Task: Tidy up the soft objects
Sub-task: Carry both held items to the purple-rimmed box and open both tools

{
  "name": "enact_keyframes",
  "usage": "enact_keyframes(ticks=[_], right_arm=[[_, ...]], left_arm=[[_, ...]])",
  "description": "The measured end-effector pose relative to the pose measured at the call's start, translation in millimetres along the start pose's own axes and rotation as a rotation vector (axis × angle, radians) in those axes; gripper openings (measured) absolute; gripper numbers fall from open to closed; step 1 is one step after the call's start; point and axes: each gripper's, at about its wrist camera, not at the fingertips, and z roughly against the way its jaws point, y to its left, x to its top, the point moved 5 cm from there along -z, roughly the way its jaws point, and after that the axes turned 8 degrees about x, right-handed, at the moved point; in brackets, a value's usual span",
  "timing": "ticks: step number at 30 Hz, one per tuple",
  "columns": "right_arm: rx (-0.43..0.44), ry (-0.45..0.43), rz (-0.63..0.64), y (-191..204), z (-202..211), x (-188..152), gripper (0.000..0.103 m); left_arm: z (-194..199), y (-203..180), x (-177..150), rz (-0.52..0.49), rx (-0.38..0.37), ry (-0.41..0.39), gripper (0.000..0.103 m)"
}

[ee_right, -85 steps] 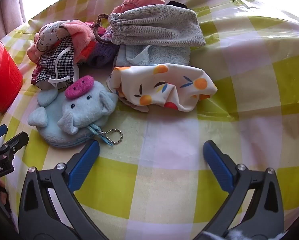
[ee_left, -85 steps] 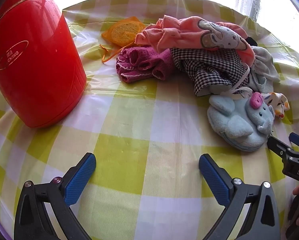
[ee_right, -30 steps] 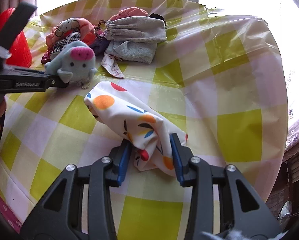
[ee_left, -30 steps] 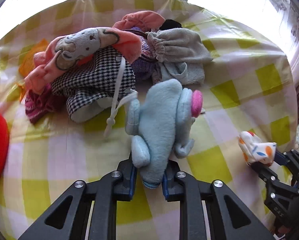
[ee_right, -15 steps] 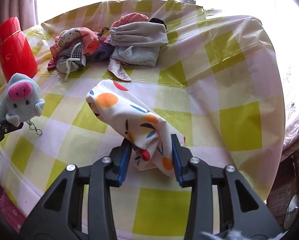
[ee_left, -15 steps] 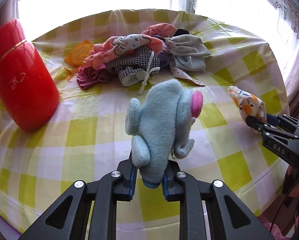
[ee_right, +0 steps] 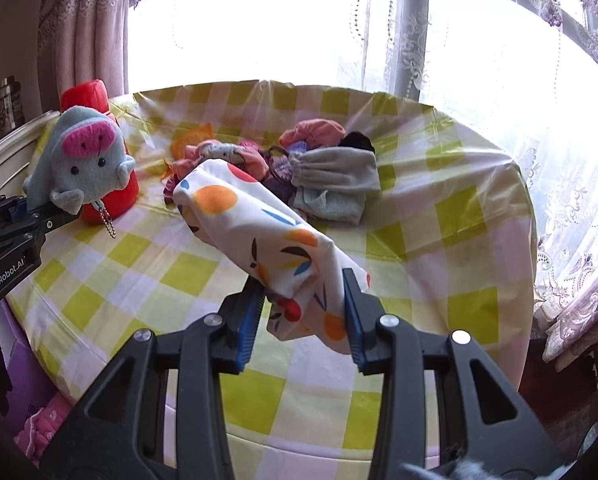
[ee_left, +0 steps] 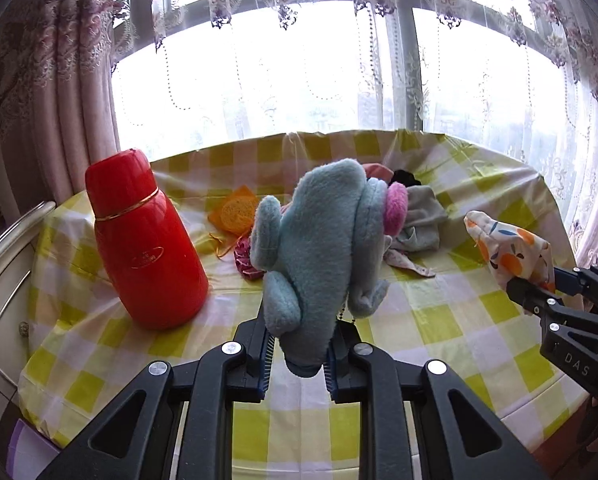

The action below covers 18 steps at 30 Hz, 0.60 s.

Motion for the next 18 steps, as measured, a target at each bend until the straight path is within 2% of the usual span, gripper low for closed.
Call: enact_keyframes(ticks=[6,18], right_arm=[[0.025,-0.1,0.023,13.1,32.6,21.1,0.042],[0.067,-0.16,0.07,33.0,65.1,36.2,0.042]], left_arm=[[21.5,4.5,8.0,0.015,-0.003,-0.027,0.022],[57.3,7.3,16.8,0.015,0.014,-0.092,0.022]])
